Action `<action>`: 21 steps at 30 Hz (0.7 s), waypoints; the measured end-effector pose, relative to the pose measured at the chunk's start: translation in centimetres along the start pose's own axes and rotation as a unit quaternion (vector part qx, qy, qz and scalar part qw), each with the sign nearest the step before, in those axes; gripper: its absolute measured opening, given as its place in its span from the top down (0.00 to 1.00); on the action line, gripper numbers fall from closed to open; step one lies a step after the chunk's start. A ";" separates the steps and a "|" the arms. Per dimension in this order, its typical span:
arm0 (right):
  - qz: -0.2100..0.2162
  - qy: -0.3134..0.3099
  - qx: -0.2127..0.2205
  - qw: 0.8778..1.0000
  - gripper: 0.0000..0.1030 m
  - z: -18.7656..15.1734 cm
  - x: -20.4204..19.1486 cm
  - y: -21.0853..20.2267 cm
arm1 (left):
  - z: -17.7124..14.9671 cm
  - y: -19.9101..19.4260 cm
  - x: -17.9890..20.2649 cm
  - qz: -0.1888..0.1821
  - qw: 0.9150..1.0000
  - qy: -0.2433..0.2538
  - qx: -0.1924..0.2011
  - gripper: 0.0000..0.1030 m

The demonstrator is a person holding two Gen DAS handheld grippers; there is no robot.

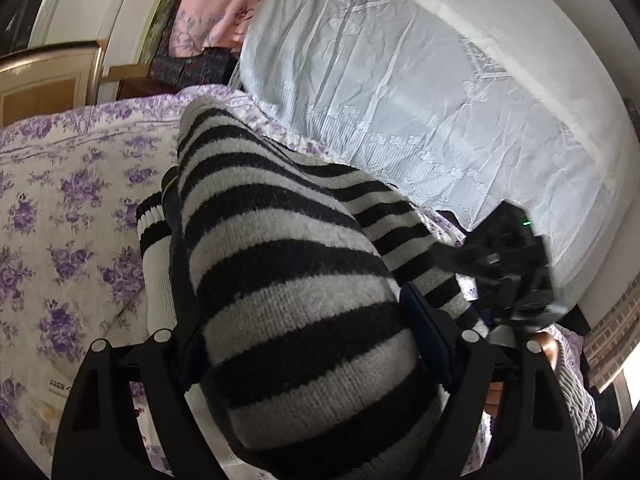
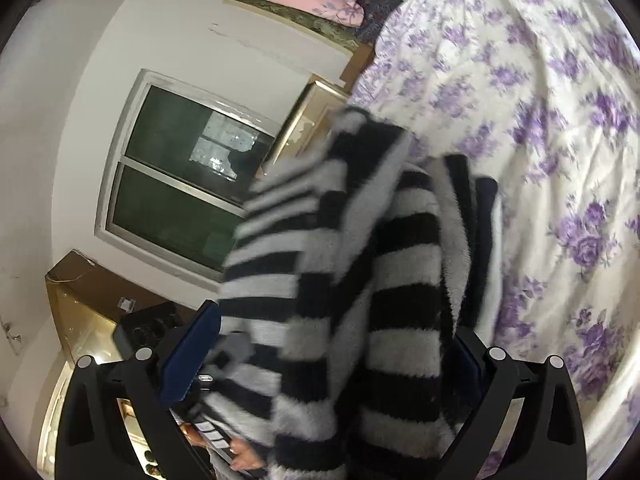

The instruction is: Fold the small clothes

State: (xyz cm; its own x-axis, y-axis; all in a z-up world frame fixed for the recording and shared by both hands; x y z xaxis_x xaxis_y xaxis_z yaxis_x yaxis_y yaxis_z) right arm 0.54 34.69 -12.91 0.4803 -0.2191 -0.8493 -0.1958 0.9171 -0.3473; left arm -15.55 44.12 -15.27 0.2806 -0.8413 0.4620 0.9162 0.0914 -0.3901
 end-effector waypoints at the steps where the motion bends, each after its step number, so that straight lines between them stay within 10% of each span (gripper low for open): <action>1: -0.014 -0.001 -0.001 1.000 0.03 -0.1 0.7 0.2 | -0.2 0.0 0.2 0.005 1.000 0.008 0.001 0.19; 6: -0.024 -0.004 -0.003 1.000 0.03 -0.6 2.9 0.7 | -0.7 0.6 0.2 0.079 0.996 0.047 -0.003 0.04; 21: -0.070 -0.001 0.002 0.998 0.03 -0.1 5.1 1.5 | -1.4 0.9 -0.3 0.152 0.987 0.052 0.007 0.04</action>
State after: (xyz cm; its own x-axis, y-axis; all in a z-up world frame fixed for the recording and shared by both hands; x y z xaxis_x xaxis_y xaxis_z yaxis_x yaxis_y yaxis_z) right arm 2.59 34.90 -17.86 0.5036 -0.3454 -0.7919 -0.1227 0.8787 -0.4614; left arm -15.16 43.70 -16.89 0.5137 -0.8236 0.2405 0.7975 0.3551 -0.4877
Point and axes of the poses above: each gripper's, at about its wrist camera, not at the fingertips, and y roughly the way its jaws point, x to its right, z to its top, the point moved 7 cm from there along y, roughly the way its jaws point, and after that the axes turned 7 degrees about x, right-handed, at the moved point
